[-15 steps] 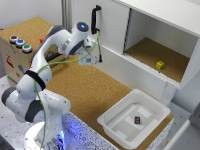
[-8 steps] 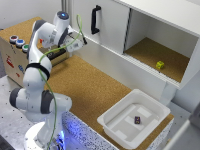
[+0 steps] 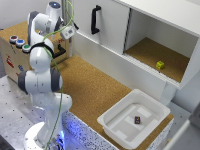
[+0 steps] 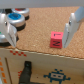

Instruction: Grasp the pink block

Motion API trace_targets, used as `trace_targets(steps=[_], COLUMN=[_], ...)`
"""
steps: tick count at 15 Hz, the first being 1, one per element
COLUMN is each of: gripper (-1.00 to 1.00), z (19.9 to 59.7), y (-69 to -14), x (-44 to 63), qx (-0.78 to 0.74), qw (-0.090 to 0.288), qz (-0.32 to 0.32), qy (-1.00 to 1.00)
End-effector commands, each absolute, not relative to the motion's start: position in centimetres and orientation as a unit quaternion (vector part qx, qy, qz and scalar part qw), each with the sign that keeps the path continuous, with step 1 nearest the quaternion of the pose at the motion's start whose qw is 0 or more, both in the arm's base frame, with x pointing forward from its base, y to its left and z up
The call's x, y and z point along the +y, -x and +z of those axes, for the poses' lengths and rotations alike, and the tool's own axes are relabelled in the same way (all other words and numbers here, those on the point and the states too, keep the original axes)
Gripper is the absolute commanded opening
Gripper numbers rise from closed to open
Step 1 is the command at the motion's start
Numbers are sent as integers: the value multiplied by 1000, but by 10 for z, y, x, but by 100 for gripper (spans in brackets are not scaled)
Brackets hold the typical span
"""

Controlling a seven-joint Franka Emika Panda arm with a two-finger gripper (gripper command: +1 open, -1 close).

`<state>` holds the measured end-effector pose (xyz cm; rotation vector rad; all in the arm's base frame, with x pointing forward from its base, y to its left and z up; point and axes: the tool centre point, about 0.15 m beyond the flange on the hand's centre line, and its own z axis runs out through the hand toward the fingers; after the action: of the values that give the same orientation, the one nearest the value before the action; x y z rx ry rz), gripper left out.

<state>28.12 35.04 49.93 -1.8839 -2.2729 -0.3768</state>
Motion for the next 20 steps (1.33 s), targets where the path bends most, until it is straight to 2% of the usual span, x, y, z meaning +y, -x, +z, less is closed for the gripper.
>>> trace_targets(steps=[1,4,7,14,20], gripper=[100,100,100,100,100], z=[490,479,461,447,440], y=[-328,-334,-342,-327,-336], x=[408,418,423,442,460], qx=[-749,-753,-750,-759,-759], qw=[42,14,1,20,18], qz=[-42,-30,-17,-2,5], qy=[660,657,661,651,651])
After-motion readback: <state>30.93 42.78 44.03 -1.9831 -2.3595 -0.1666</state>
